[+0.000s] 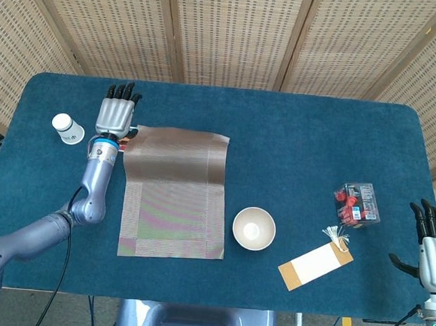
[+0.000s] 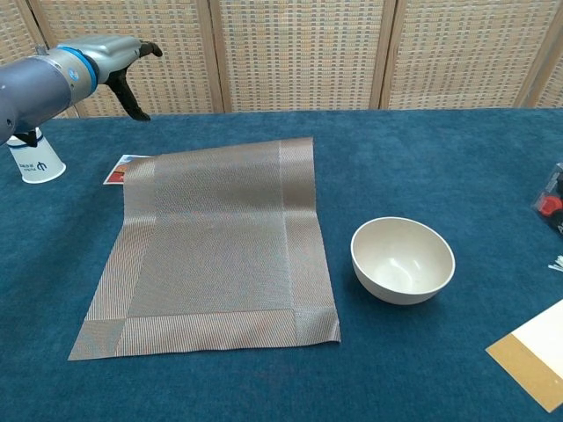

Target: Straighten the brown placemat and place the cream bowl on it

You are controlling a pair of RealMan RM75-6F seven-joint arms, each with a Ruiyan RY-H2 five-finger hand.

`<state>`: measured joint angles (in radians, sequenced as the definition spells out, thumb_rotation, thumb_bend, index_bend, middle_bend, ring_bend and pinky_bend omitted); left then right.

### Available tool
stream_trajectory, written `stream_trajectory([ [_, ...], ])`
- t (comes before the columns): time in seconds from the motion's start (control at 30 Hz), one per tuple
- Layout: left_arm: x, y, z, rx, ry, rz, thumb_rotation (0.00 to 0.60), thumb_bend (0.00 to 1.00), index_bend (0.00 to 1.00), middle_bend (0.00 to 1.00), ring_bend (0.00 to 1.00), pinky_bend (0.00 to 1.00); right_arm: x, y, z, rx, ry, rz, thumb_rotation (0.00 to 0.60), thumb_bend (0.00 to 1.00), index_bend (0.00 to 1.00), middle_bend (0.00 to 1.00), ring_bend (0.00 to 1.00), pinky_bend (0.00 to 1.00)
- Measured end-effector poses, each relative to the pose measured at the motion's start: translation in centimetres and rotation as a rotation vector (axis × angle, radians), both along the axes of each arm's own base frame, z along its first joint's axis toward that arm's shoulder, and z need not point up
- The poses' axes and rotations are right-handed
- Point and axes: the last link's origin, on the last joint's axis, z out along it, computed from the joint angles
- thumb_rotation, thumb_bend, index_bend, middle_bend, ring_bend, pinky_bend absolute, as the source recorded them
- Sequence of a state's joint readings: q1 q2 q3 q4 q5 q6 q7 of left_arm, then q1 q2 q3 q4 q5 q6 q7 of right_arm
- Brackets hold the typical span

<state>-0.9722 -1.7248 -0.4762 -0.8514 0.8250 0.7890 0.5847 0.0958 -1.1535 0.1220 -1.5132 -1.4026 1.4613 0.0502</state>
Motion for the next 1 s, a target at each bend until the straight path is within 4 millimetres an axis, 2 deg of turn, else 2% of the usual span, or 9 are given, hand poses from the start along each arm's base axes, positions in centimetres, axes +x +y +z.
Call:
stream_trajectory([
  [0.27,-1.8,-1.1,1.5,0.030,-0.015,-0.018,0.600,0.16,0.00,0.00,0.00,0.00,0.2,0.1,-0.3,0.017,0.001,0.006,0.600,0.04,0.07,0.00,0.00,0.00],
  [0.47,-3.1,-3.5,2.4,0.023,-0.046,-0.047,0.600,0.16,0.00,0.00,0.00,0.00,0.3,0.3,-0.6,0.034,-0.005,0.012,0.600,0.04,0.07,0.00,0.00,0.00],
  [0.67,-5.9,-8.7,3.7,0.003,-0.055,-0.092,0.600,0.16,0.00,0.00,0.00,0.00,0.6,0.5,-1.1,0.060,-0.010,0.022,0.600,0.04,0.07,0.00,0.00,0.00],
  [0.9,-10.3,-18.1,5.6,-0.027,-0.086,-0.089,0.600,0.16,0.00,0.00,0.00,0.00,1.1,1.0,-1.8,0.105,-0.013,0.049,0.600,0.04,0.07,0.00,0.00,0.00],
  [1.0,-11.6,-21.4,6.0,-0.040,-0.111,-0.075,0.600,0.16,0.00,0.00,0.00,0.00,1.4,1.1,-2.0,0.118,-0.013,0.063,0.600,0.04,0.07,0.00,0.00,0.00],
])
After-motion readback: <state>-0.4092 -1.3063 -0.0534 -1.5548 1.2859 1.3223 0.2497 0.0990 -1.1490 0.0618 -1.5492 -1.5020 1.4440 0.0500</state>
